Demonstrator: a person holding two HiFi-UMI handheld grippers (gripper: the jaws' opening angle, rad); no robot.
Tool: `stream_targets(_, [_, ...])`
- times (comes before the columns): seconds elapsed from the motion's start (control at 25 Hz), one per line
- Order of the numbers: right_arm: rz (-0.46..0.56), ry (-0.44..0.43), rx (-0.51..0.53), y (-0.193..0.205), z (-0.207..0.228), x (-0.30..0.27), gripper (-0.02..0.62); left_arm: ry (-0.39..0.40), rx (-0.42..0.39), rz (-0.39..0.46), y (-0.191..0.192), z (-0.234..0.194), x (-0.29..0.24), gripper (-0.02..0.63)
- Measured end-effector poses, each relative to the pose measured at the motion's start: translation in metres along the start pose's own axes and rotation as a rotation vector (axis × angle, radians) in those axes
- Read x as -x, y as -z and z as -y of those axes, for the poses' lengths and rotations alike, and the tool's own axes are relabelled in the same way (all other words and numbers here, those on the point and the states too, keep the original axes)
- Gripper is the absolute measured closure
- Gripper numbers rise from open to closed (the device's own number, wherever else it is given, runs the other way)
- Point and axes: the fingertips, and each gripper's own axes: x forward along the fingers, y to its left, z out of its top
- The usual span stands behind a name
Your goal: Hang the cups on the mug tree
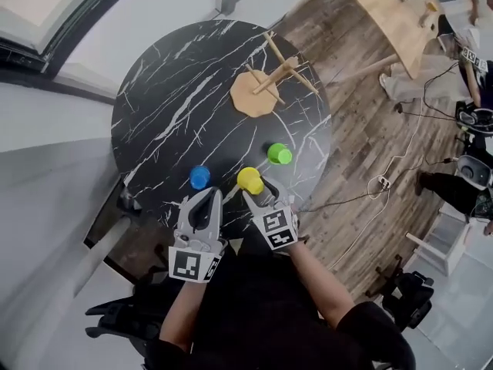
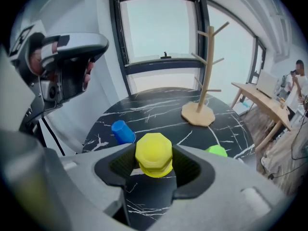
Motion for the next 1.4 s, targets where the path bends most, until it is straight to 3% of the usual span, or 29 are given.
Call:
stream_targets(0.72, [0.319, 0.045, -0.007, -0.119, 0.023, 0.139, 0.367, 0.046, -0.101, 0.140, -0.101, 0.055, 0.004, 0.604])
stream_targets(1.4, [0.456, 0.032, -0.012, -0.140, 0.045, 0.192, 0.367, 0.054, -0.111, 0.135, -0.108, 0.088, -0.011, 0.604])
